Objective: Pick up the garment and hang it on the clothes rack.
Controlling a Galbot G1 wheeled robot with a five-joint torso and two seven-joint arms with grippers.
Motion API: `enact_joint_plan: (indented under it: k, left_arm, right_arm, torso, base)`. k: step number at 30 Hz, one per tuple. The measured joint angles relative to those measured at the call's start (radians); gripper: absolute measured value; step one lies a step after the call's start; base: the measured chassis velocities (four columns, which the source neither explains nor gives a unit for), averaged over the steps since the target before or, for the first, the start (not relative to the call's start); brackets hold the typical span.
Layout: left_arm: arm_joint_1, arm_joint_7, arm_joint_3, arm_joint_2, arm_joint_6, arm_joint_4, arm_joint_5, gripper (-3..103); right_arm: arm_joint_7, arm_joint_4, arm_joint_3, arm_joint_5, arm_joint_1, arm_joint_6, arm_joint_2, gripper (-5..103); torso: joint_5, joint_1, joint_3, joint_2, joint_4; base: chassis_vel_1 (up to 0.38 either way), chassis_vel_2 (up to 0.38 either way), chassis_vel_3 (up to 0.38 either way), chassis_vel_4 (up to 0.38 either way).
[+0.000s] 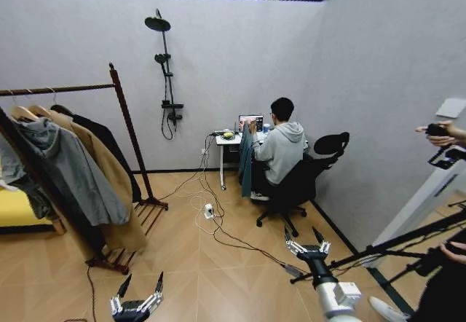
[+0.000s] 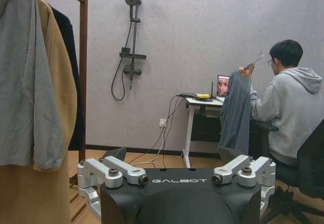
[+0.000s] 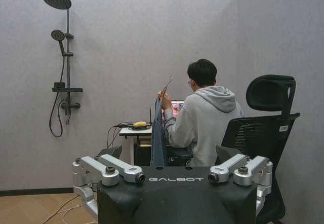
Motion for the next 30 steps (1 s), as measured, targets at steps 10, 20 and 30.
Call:
enact_joint_plan:
  k: [10, 20, 30]
  left_arm:
    - [0.000, 0.000, 0.000, 0.000, 0.000, 0.000, 0.000, 100]
    - [0.000, 0.000, 0.000, 0.000, 0.000, 0.000, 0.000, 100]
    - [0.000, 0.000, 0.000, 0.000, 0.000, 0.000, 0.000, 100]
  right_arm:
    - [0.000, -0.008, -0.006, -0.003, 0.006, 0.000, 0.004, 100]
    - [0.000, -0.010, -0.008, -0.005, 0.007, 0.000, 0.007, 100]
    - [-0.011, -0.012, -0.015, -0.013, 0.009, 0.007, 0.011, 100]
  torso:
    - [-0.0003, 0.000, 0.000, 0.000, 0.0000]
    - [-0.0003, 0.000, 0.000, 0.000, 0.0001]
    - [0.0000, 0.000, 0.000, 0.000, -0.0001]
  base:
    - [0.135, -0.141, -0.130, 0.141]
    - [0.142, -0.143, -0.143, 0.142]
    - [0.162, -0.147, -0.154, 0.140]
